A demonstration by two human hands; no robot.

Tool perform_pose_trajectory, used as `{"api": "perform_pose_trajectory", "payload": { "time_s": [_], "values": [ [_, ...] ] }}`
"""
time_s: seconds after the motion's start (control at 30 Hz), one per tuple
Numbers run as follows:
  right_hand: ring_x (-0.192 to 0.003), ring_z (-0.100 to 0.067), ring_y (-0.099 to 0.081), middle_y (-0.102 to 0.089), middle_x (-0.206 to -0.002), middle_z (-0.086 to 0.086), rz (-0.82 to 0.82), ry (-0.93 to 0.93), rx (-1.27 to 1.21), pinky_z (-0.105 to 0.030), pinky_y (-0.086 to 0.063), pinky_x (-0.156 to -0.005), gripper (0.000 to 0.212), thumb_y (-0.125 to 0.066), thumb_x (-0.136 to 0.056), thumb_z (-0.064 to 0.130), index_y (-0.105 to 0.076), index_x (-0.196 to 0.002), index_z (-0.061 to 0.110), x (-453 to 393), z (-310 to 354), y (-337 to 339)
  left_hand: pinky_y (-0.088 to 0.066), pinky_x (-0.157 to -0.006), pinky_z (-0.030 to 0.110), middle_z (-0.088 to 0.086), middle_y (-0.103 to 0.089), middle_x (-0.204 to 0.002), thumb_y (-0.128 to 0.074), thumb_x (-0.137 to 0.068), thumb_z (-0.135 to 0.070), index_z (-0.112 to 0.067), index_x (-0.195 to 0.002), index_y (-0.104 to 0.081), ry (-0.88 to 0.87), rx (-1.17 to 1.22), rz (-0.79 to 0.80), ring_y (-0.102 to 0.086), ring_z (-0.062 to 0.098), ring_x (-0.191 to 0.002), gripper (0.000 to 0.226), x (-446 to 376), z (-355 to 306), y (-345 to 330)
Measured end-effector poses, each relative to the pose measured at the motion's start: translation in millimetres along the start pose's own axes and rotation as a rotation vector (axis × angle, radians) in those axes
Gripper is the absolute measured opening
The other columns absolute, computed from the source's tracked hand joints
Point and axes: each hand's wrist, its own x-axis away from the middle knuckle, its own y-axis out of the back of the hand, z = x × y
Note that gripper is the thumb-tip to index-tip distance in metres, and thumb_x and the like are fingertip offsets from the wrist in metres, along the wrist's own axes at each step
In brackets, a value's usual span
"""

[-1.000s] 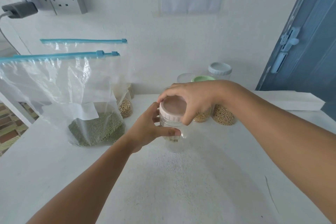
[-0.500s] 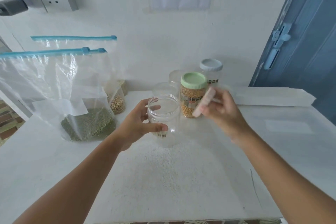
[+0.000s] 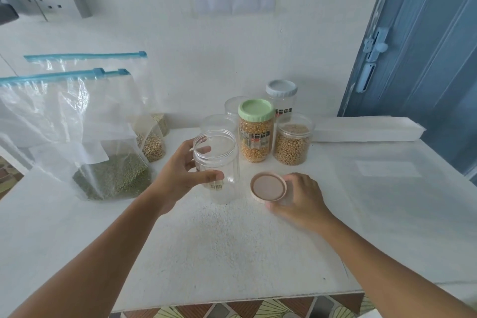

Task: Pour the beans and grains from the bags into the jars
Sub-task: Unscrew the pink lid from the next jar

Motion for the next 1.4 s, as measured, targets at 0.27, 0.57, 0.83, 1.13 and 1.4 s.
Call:
{"api": "perform_pose_trajectory", "payload": {
  "time_s": [0.27, 0.57, 0.83, 1.13, 1.4],
  "values": [
    [-0.146, -0.017, -0.036, -0.043, -0.155, 0.005, 0.043, 0.072, -0.204, -0.043, -0.035, -0.117, 0.075, -0.062, -0.093, 0.064, -0.04, -0.154, 0.027, -7.7, 21.9, 39.2, -0.043, -0.116, 0.047, -0.01, -0.052, -0.152, -0.1, -0.055, -0.057, -0.041, -0.162, -0.023, 0.093, -0.173, -0.027, -0.051, 0.013, -0.139, 0.133, 22.7, -10.0, -2.0],
    [-0.152, -0.027, -0.03, -0.04, -0.162, -0.007, 0.004, 0.444, 0.041, -0.044, -0.022, -0.125, 0.065, -0.037, -0.102, 0.062, -0.044, -0.155, 0.025, -38.8, 146.9, 98.2, -0.046, -0.106, 0.055, 0.01, -0.044, -0.15, -0.041, -0.094, -0.071, -0.028, -0.145, -0.053, -0.02, -1.168, -0.472, -0.04, 0.037, -0.138, 0.068, 100.2, -56.3, 53.3],
    [-0.157, -0.029, -0.015, -0.021, -0.169, -0.014, 0.204, 0.622, 0.231, -0.042, -0.016, -0.124, 0.057, -0.038, -0.107, 0.055, -0.031, -0.16, 0.037, -30.5, 254.1, 65.9, -0.032, -0.117, 0.056, 0.02, -0.026, -0.16, -0.038, -0.094, -0.076, -0.036, -0.151, -0.048, 0.229, -1.258, -0.576, -0.027, 0.048, -0.145, 0.07, 119.7, -74.5, 113.6],
    [-0.156, -0.021, -0.014, -0.016, -0.17, -0.003, 0.273, 0.565, 0.054, -0.042, -0.024, -0.122, 0.046, -0.046, -0.103, 0.059, -0.042, -0.149, 0.058, -42.8, 316.2, 10.3, -0.026, -0.121, 0.059, 0.022, -0.022, -0.163, -0.049, -0.08, -0.088, -0.052, -0.141, -0.051, 0.3, -0.966, -0.585, -0.011, 0.045, -0.155, 0.07, 110.6, -50.4, 215.1],
    [-0.104, 0.002, -0.052, -0.049, -0.117, 0.005, -0.011, 0.47, -0.392, -0.012, -0.038, -0.101, 0.023, -0.065, -0.1, 0.033, -0.075, -0.119, 0.04, -64.6, 365.9, -26.8, -0.046, -0.103, 0.034, -0.009, -0.068, -0.127, -0.082, -0.088, -0.044, -0.042, -0.103, -0.078, -0.061, -0.214, -0.637, -0.058, 0.013, -0.125, 0.016, 83.6, -56.1, 289.7]
  ]
}}
